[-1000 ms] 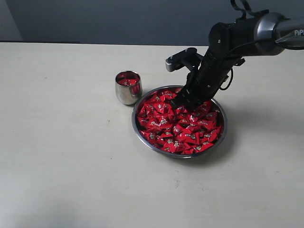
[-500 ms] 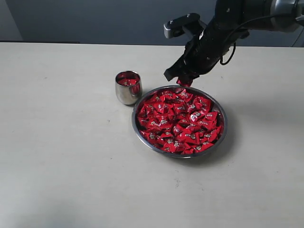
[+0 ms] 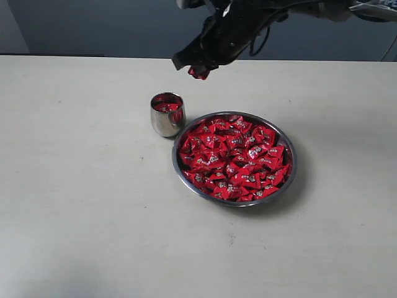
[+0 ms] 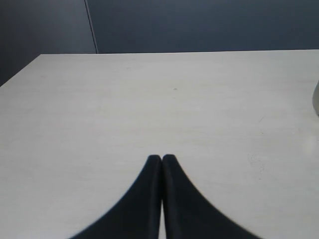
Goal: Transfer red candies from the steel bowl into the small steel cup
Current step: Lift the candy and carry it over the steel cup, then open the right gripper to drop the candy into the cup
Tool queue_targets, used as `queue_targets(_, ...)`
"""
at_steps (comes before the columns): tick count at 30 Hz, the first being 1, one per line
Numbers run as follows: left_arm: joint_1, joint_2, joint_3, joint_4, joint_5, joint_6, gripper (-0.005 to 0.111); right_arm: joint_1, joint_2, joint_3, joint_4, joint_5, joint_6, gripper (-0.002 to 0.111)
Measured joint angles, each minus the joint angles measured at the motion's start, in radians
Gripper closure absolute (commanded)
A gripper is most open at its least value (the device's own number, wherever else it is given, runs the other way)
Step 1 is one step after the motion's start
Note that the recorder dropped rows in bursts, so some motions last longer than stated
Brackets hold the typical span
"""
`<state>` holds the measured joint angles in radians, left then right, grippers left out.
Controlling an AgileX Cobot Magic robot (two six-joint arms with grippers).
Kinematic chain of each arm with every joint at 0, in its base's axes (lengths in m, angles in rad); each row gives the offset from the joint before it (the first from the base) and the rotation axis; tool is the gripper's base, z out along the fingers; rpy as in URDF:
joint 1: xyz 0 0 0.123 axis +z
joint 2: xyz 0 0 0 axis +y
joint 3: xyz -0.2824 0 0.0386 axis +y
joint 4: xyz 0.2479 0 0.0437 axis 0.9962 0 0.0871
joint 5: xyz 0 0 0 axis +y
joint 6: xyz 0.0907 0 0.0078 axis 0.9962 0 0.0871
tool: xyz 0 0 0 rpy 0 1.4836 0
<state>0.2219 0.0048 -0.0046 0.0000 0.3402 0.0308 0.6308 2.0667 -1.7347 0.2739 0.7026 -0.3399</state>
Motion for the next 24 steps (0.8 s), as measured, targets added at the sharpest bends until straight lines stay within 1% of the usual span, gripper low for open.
queue_targets(5, 0.000, 0.000, 0.000, 0.000, 0.000, 0.000, 0.106, 0.038, 0.081, -0.109, 0.012, -0.009, 0.000, 0.096)
queue_targets(12, 0.000, 0.000, 0.000, 0.000, 0.000, 0.000, 0.106, 0.050, 0.188, -0.227, 0.031, 0.001, 0.000, 0.096)
queue_targets(24, 0.000, 0.000, 0.000, 0.000, 0.000, 0.000, 0.106, 0.058, 0.254, -0.247, 0.072, 0.043, 0.000, 0.096)
